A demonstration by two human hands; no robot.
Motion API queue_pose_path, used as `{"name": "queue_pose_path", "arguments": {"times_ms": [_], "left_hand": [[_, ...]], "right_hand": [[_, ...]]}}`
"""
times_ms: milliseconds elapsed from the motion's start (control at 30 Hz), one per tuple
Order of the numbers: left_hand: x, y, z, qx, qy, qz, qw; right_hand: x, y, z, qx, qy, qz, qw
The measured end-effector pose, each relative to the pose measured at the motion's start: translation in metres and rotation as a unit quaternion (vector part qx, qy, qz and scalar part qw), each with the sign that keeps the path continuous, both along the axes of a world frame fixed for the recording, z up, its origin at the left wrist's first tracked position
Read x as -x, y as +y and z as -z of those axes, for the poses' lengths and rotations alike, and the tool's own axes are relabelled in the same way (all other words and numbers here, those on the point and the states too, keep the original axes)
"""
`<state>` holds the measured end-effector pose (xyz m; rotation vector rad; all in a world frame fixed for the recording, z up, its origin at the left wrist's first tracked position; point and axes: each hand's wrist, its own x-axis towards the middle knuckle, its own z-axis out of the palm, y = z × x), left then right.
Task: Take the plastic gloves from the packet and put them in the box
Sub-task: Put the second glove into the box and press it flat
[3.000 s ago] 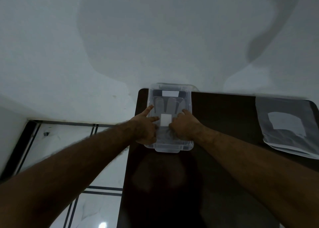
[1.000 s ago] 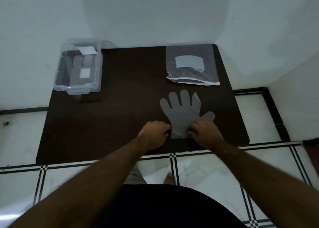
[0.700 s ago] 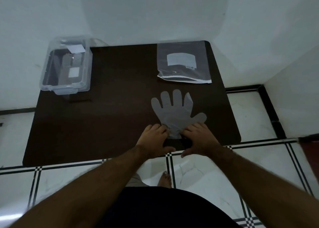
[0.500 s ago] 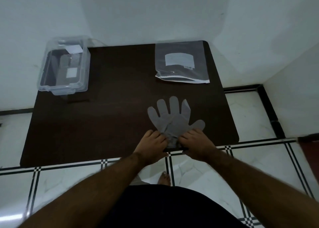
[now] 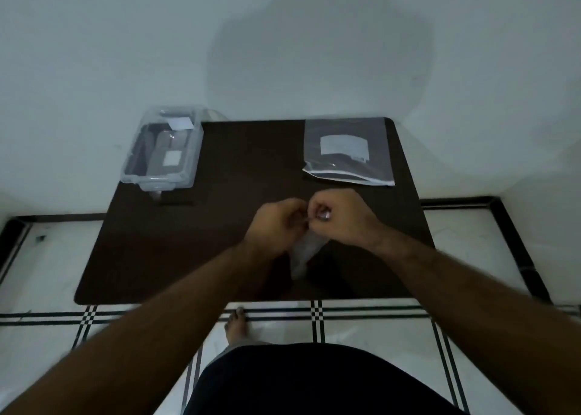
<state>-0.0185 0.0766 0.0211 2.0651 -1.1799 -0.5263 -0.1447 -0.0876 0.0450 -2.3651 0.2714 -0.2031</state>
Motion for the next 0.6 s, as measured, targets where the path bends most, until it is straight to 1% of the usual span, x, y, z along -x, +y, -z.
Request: {"name": "queue_pose_path", "arguments": {"times_ms": [67, 133, 167, 200, 233, 267, 300, 367, 467, 600], "left_hand": [[-0.025, -0.001, -0.032, 0.054, 0.002, -0.061, 0.997], [-0.052, 0.003, -0.071, 0.096, 0.025, -0.076, 0.992], [-0.065, 0.006, -0.090, 0.109, 0.048, -0.071, 0.990], [-0.077, 0.010, -0.109, 0.119, 0.072, -0.063, 0.988], [-0.087, 0.014, -0.127, 0.130, 0.093, -0.055, 0.986], [-0.096, 0.019, -0.145, 0.135, 0.107, -0.049, 0.984], [-0.103, 0.024, -0.161, 0.134, 0.118, -0.045, 0.983], [-0.115, 0.036, -0.191, 0.125, 0.128, -0.040, 0.983], [-0.137, 0.058, -0.225, 0.117, 0.128, -0.042, 0.984], [-0.169, 0.091, -0.244, 0.128, 0.123, -0.075, 0.981]], "right_hand": [[-0.021, -0.005, -0.028, -0.046, -0.039, 0.039, 0.997], [-0.041, -0.010, -0.049, -0.111, -0.104, 0.109, 0.982], [-0.050, -0.012, -0.058, -0.167, -0.117, 0.121, 0.971], [-0.059, -0.015, -0.064, -0.240, -0.114, 0.105, 0.958], [-0.069, -0.016, -0.071, -0.315, -0.098, 0.060, 0.942], [-0.079, -0.016, -0.077, -0.370, -0.073, 0.007, 0.926], [-0.089, -0.015, -0.082, -0.390, -0.046, -0.039, 0.919], [-0.112, -0.009, -0.092, -0.369, -0.008, -0.084, 0.925], [-0.145, 0.004, -0.106, -0.351, -0.009, -0.096, 0.931], [-0.179, 0.028, -0.113, -0.381, -0.006, -0.090, 0.920]]}}
